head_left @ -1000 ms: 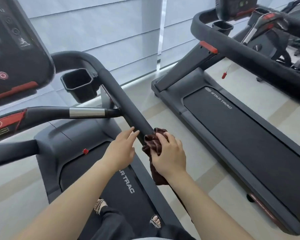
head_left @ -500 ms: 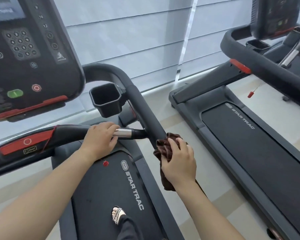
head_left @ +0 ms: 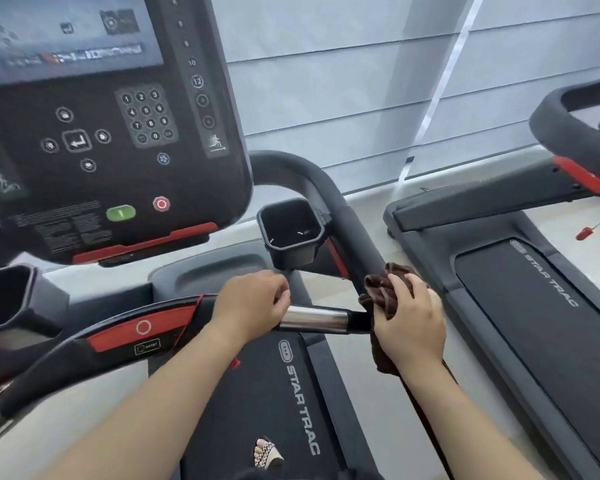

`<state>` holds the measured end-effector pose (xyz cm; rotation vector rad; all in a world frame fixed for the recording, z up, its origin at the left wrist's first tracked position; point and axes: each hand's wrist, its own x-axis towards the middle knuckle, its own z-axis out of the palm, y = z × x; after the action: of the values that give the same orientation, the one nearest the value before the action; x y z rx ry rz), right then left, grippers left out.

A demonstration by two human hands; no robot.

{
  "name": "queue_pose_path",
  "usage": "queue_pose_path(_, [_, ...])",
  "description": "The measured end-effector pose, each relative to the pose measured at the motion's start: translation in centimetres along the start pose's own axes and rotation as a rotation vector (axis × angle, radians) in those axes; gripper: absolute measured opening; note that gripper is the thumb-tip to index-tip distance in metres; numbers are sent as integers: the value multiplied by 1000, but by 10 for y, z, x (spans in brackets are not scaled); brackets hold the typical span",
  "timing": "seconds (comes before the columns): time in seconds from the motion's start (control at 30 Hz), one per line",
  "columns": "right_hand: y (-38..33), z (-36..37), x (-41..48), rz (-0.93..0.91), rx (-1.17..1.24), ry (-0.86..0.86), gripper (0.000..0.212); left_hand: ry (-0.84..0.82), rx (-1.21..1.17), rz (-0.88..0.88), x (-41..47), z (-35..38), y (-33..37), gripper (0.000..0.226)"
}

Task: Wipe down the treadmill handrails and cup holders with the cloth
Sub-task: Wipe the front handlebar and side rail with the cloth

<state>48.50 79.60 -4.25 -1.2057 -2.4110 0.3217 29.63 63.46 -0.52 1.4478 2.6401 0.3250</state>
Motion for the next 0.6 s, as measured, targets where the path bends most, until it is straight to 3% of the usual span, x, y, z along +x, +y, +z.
queue_pose_path(0.23, [-22, 18, 28, -15, -40, 7, 54, 12, 19, -13, 4, 6, 0, 23])
queue_pose_path(0.6, [-52, 22, 116, -9, 255, -163, 39, -30, -183, -187, 36, -14, -31, 23])
